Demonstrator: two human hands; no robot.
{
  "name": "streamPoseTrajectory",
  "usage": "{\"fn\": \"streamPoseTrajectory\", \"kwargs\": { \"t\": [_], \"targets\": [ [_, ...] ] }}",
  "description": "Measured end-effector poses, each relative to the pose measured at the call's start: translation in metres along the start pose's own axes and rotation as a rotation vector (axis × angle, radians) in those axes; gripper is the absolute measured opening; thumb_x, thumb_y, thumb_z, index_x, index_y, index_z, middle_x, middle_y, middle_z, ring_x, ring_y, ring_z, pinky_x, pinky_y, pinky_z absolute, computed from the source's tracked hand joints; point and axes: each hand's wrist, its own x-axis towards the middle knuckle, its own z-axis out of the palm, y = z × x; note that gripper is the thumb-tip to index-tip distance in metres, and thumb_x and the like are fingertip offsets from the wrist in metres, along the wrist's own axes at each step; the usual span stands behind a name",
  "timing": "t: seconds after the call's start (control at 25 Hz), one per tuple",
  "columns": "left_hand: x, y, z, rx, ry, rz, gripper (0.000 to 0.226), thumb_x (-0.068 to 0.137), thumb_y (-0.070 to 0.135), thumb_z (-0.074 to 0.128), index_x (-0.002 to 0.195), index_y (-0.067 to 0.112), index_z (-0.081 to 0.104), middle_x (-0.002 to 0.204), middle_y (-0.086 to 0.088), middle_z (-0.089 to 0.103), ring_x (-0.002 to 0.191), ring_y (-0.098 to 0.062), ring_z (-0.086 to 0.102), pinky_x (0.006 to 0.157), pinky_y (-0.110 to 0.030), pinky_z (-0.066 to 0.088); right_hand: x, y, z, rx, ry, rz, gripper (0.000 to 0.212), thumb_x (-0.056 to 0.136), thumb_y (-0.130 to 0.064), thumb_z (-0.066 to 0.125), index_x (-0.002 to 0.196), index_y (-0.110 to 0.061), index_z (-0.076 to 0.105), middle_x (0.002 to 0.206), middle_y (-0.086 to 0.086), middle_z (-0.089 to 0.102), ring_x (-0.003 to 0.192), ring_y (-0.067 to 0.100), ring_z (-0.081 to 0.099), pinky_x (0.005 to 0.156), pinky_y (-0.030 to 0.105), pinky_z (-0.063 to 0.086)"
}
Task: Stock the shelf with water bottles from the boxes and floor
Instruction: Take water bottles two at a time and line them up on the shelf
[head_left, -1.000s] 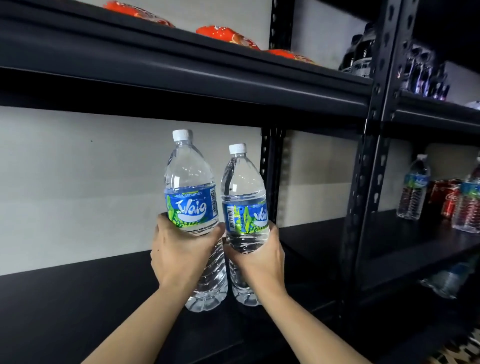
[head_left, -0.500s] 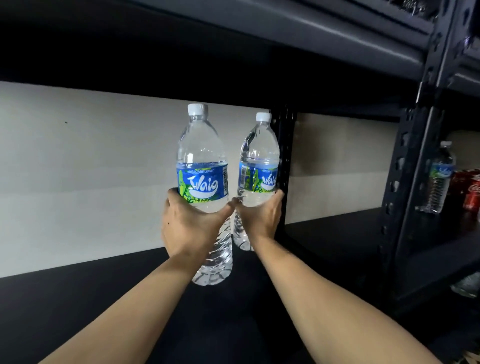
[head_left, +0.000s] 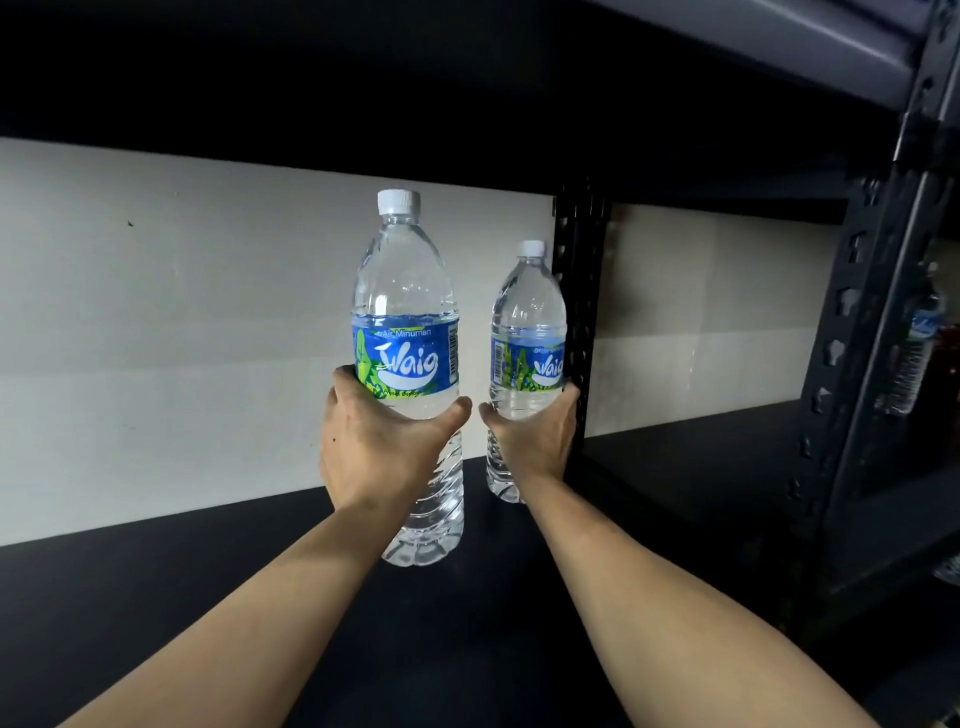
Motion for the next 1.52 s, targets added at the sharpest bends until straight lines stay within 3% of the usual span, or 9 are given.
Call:
{"fn": "streamPoseTrajectory", "kwargs": {
  "t": [0.16, 0.36, 0.56, 0.76, 1.0, 1.12, 1.28, 1.4, 1.52],
  "targets": [
    [-0.001, -0.004, 0.002, -0.006, -0.002, -0.01, 0.077, 0.054, 0.053, 0.084, 0.109, 0.016, 0.045, 0.106, 0.0, 0.058, 0.096, -0.023, 0.056, 0.078, -0.033, 0.045, -0.005, 0.002, -0.002, 0.009, -0.025, -0.012, 0.088, 0.049, -0.039, 0.091, 0.116, -0.025, 0.035, 0.113, 0.002, 0.057, 0.107, 0.025, 0.056, 0.091, 0.043, 0.051],
    [-0.003, -0.01, 0.002, 0.003, -0.005, -0.022, 0.076, 0.056, 0.052, 0.084, 0.11, 0.015, 0.046, 0.106, 0.0, 0.057, 0.086, -0.016, 0.045, 0.075, -0.03, 0.038, -0.012, 0.009, -0.017, -0.053, -0.24, 0.1, 0.116, 0.058, -0.031, 0.091, 0.147, -0.022, 0.018, 0.144, 0.004, 0.038, 0.133, 0.024, 0.038, 0.11, 0.042, 0.038],
    [-0.003, -0.01, 0.006, 0.015, -0.003, 0.004, 0.077, 0.056, 0.053, 0.084, 0.112, 0.016, 0.045, 0.107, 0.001, 0.055, 0.089, -0.017, 0.047, 0.075, -0.029, 0.036, -0.019, 0.032, -0.033, -0.139, -0.283, 0.099, 0.077, 0.061, -0.022, 0.088, 0.128, -0.021, 0.05, 0.122, -0.001, 0.06, 0.115, 0.018, 0.058, 0.098, 0.03, 0.047],
    [-0.001, -0.007, 0.012, 0.025, 0.0, 0.01, 0.079, 0.056, 0.054, 0.083, 0.113, 0.016, 0.045, 0.11, 0.0, 0.056, 0.103, -0.023, 0.055, 0.076, -0.029, 0.039, -0.012, 0.023, -0.019, -0.16, -0.281, 0.126, 0.079, 0.058, -0.026, 0.093, 0.123, -0.017, 0.049, 0.12, -0.001, 0.053, 0.109, 0.018, 0.059, 0.079, 0.02, 0.042],
    [-0.006, -0.011, 0.017, 0.05, 0.004, 0.011, 0.079, 0.055, 0.054, 0.083, 0.113, 0.015, 0.045, 0.108, 0.001, 0.055, 0.093, -0.021, 0.053, 0.074, -0.031, 0.04, -0.003, 0.025, -0.018, -0.272, -0.378, 0.11, 0.086, 0.065, -0.039, 0.09, 0.13, -0.016, 0.039, 0.131, 0.0, 0.043, 0.115, 0.023, 0.055, 0.082, 0.024, 0.039],
    [-0.011, -0.012, 0.018, 0.065, 0.003, 0.015, 0.078, 0.055, 0.055, 0.083, 0.111, 0.016, 0.045, 0.107, 0.002, 0.054, 0.088, -0.017, 0.048, 0.073, -0.031, 0.039, -0.003, 0.029, -0.021, -0.233, -0.453, 0.12, 0.089, 0.068, -0.04, 0.087, 0.137, -0.015, 0.037, 0.134, -0.001, 0.041, 0.115, 0.017, 0.05, 0.09, 0.023, 0.038],
    [-0.014, -0.011, 0.023, 0.07, 0.02, -0.014, 0.079, 0.055, 0.056, 0.083, 0.111, 0.015, 0.045, 0.108, 0.0, 0.056, 0.1, -0.025, 0.057, 0.08, -0.037, 0.048, -0.002, 0.049, -0.034, -0.446, -0.692, 0.169, 0.087, 0.061, -0.065, 0.061, 0.137, -0.025, 0.049, 0.138, 0.006, 0.053, 0.128, 0.022, 0.05, 0.107, 0.033, 0.042],
    [-0.015, -0.008, 0.028, 0.068, 0.027, -0.036, 0.079, 0.056, 0.055, 0.083, 0.111, 0.015, 0.044, 0.109, 0.0, 0.055, 0.102, -0.026, 0.057, 0.081, -0.039, 0.048, -0.012, 0.044, -0.067, -0.824, -0.89, 0.037, 0.087, 0.079, -0.07, 0.043, 0.15, -0.02, 0.036, 0.16, 0.01, 0.024, 0.148, 0.028, 0.02, 0.118, 0.041, 0.022],
    [-0.012, -0.007, 0.037, 0.069, 0.021, -0.032, 0.079, 0.056, 0.055, 0.083, 0.113, 0.015, 0.044, 0.11, 0.0, 0.054, 0.101, -0.025, 0.057, 0.076, -0.035, 0.045, -0.021, 0.05, -0.08, -0.935, -0.91, -0.073, 0.08, 0.097, -0.062, 0.025, 0.156, -0.01, 0.016, 0.164, 0.011, 0.007, 0.152, 0.023, 0.001, 0.122, 0.044, 0.004]
  ]
}}
